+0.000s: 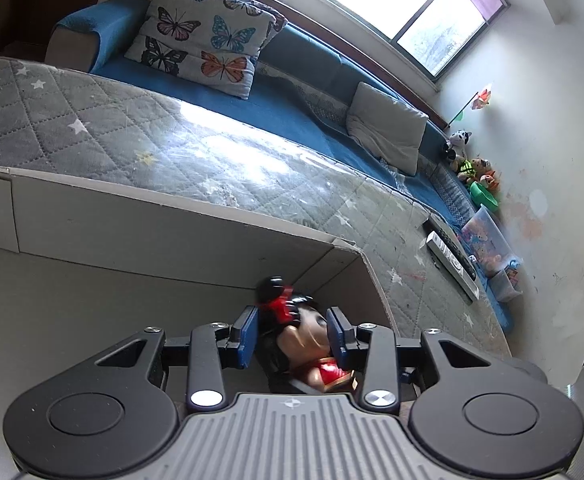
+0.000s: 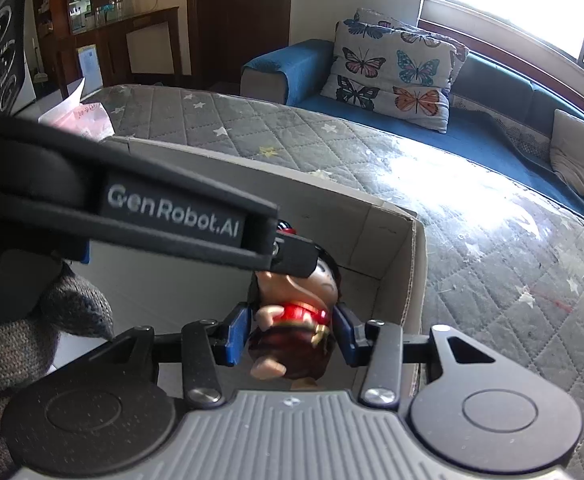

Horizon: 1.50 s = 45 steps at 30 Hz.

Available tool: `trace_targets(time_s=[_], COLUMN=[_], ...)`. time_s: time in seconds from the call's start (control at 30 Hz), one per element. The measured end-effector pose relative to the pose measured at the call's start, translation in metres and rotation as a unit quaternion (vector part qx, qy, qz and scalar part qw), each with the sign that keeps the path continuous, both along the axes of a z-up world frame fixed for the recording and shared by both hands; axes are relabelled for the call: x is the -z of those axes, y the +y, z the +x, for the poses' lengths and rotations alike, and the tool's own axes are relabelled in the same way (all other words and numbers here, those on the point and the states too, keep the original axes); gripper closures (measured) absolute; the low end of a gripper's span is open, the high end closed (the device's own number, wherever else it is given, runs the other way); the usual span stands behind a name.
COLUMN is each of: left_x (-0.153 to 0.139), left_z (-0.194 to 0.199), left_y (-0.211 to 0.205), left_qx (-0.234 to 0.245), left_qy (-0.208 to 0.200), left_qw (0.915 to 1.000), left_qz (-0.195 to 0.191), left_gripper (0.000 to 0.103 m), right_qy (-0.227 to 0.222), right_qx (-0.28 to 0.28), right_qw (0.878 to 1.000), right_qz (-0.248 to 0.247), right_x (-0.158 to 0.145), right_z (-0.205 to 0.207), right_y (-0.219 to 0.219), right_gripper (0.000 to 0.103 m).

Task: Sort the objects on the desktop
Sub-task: 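Carry the doll over the grey box and lower it inside, then open both grippers, release the doll and move toward the white bunny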

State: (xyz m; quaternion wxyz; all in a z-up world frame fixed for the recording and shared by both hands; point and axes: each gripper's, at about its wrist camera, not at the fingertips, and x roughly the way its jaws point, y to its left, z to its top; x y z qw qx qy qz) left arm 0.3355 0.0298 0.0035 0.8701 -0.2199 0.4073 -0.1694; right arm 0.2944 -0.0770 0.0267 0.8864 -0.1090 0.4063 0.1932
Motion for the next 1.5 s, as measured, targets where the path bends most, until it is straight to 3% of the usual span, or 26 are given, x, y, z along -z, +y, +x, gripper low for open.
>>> trace_targets(time_s=[0.33,0.57,0.67,0.77,0.87,1.3,1.5], left_x=[-0.005,-0.022,-0.03,-0.036,-0.04,-0.041,-0.026], left_z=[-0.011,-0.035,-0.05,-0.067,-0.084,-0.15,-0.163], left_y=[0.001,-0.003,-0.007,-0.009,-0.01,-0.017,-0.023], left_qx=[-0.004,-0.006,-0.007,-0.005,-0.004,0.01,0.019], left_qy=[-0.009,-0.04,-0.056,-0.067,-0.075,-0.106,-0.09], left_qw=[0.9999,0.9988,0.9975,0.997,0.9964,0.9933,0.9945], left_qz=[0.008,0.027,0.041,0.039,0.039,0.045,0.049], left_gripper=[0.063,0.063,0.063,0.063,0.063,0.063,0.063], right_qy=[-0.025,-0.054,-0.069,-0.087,-0.106,-0.158,-0.145], right_qx=[0.0,0.007,0.011,0.01,0.009,0.005,0.0], right_qw=[1.0,0.998,0.996,0.994,0.992,0.98,0.982], right_qz=[0.019,0.043,0.052,0.06,0.068,0.121,0.117], right_x=[-0.014,-0.031,-0.038,-0.044,-0.049,-0.053,-0.039], right_z=[-0.012,-0.038,-0.051,-0.069,-0.091,-0.168,-0.195], right_y=[-0.014,-0.031,-0.037,-0.043,-0.051,-0.085,-0.096], right_gripper=[0.054,0.034,0.02,0.017,0.003,0.0,0.0])
